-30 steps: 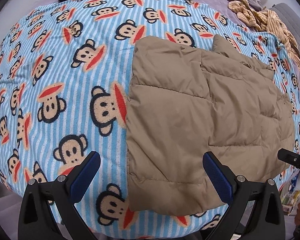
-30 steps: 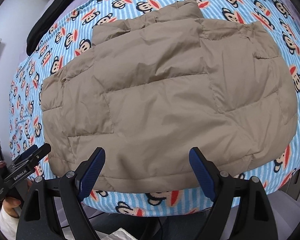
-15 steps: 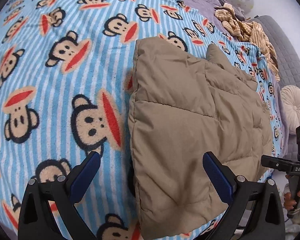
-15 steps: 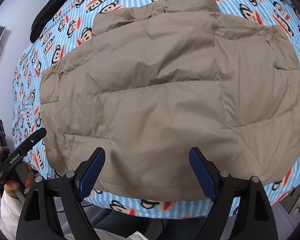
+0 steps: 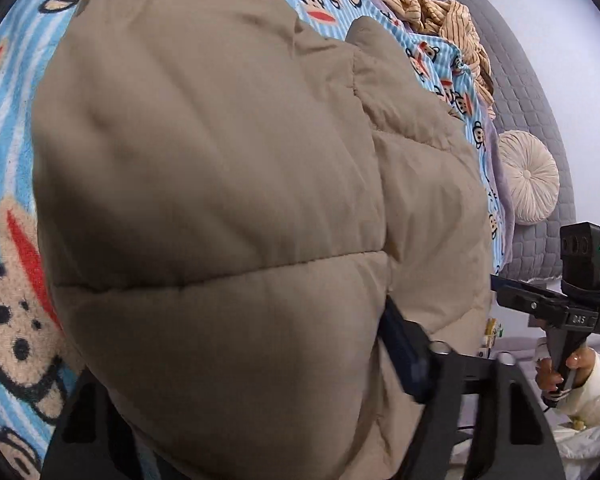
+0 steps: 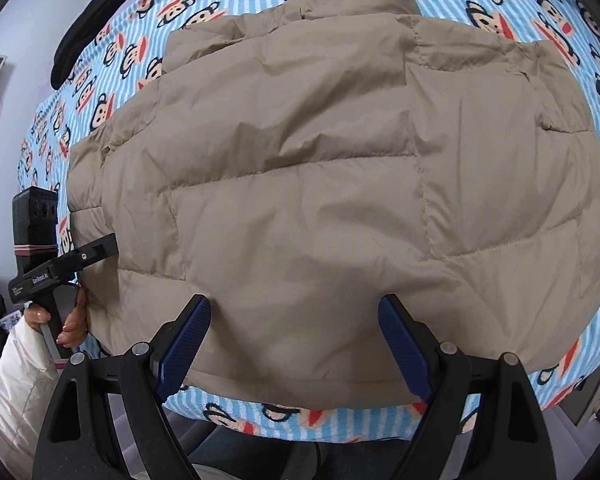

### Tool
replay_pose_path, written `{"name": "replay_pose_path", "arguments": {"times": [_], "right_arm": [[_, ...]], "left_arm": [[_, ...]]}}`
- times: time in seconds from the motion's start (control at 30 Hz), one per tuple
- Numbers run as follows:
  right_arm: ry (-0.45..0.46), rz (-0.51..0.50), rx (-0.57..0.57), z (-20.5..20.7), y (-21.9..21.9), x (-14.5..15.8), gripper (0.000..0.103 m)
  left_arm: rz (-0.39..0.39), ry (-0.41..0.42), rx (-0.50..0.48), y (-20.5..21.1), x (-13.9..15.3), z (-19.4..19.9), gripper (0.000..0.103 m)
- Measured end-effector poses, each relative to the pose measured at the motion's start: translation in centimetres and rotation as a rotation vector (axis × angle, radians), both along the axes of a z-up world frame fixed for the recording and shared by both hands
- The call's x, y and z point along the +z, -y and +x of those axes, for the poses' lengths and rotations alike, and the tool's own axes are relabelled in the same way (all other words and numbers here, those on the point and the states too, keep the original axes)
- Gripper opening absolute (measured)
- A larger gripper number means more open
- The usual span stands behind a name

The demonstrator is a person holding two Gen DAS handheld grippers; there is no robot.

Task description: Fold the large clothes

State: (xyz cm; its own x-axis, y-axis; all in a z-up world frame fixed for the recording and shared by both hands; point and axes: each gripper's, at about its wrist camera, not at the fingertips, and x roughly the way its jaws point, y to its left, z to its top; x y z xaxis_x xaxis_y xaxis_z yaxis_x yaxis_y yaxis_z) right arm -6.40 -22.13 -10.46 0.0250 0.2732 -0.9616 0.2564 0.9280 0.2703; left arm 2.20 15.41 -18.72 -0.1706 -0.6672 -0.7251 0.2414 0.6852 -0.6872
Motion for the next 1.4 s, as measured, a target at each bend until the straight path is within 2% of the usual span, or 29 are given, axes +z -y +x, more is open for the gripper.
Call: {"name": "replay_pose_path", "arguments": {"times": [0.07,0.13,0.17,0.2,0.27,0.43,0.53,0.67,0.7,0.8,0.83,0.87,0.97,1.1,1.2,1.27,1.33,1.4], "right_arm": [[0.031,-0.011,-0.021,0.5,0.9,0.4,0.088],[0.084,-0.046,-0.045,1.1,1.5,1.0,0.087],[0.126,-0.070,-0.046,1.5,1.7,1.4,0.078],[0.156,-0.084,-0.036,2.0,1.7,1.5,0.053],[0.189,-0.090,-0.006,3.4,1.6,0.7,0.029],[0.194,-0.037,-0.018,6.1,1.1,-4.3,0.027],[0.193,0.011,-0.062,6.8,1.6,-6.3,0.027],[0.210,0.085,-0.096,6.7,2.7,-7.7,0.025],[0.214,0.107,-0.102,6.6,3.1,-7.9,0.025],[0.215,0.191,-0.129,6.3,4.3,-8.5,0.025],[0.209,0.231,-0.142,6.3,4.9,-8.6,0.025],[0.201,0.267,-0.155,6.2,5.4,-8.7,0.025],[0.180,0.366,-0.219,5.7,7.6,-8.3,0.026],[0.277,0.443,-0.353,4.4,10.7,-6.6,0.026],[0.321,0.570,-0.473,4.8,12.4,-7.0,0.026],[0.289,0.648,-0.515,6.3,12.2,-8.6,0.026],[0.225,0.685,-0.488,7.9,11.2,-10.6,0.026],[0.174,0.682,-0.448,9.1,10.4,-11.9,0.021]], "left_arm": [[-0.035,-0.032,0.042,-0.5,0.9,-0.1,0.037],[-0.036,-0.039,0.080,-0.5,2.5,-0.6,0.032],[-0.047,-0.038,0.096,-0.3,3.6,-0.9,0.032],[-0.058,-0.031,0.103,0.0,4.9,-1.3,0.032],[-0.058,-0.002,0.101,0.9,7.4,-2.2,0.032],[-0.028,0.030,0.102,5.4,13.5,-3.8,0.032],[0.014,0.084,0.046,10.2,16.3,-4.8,0.032],[0.059,0.138,-0.048,16.8,18.1,-6.2,0.032],[0.068,0.153,-0.078,18.2,18.2,-6.5,0.036],[0.096,0.164,-0.134,21.7,18.5,-7.0,0.038],[0.098,0.169,-0.148,22.3,18.7,-7.2,0.039],[0.091,0.169,-0.163,23.1,19.0,-7.3,0.046],[0.099,0.184,-0.188,24.2,19.5,-7.8,0.046],[0.117,0.176,-0.183,23.4,19.3,-8.0,0.046],[0.136,0.177,-0.183,22.6,19.5,-8.2,0.046],[0.160,0.183,-0.181,23.4,19.3,-8.2,0.046],[0.178,0.185,-0.175,24.0,19.4,-8.3,0.046],[0.159,0.162,-0.174,24.9,19.0,-7.9,0.046]]}}
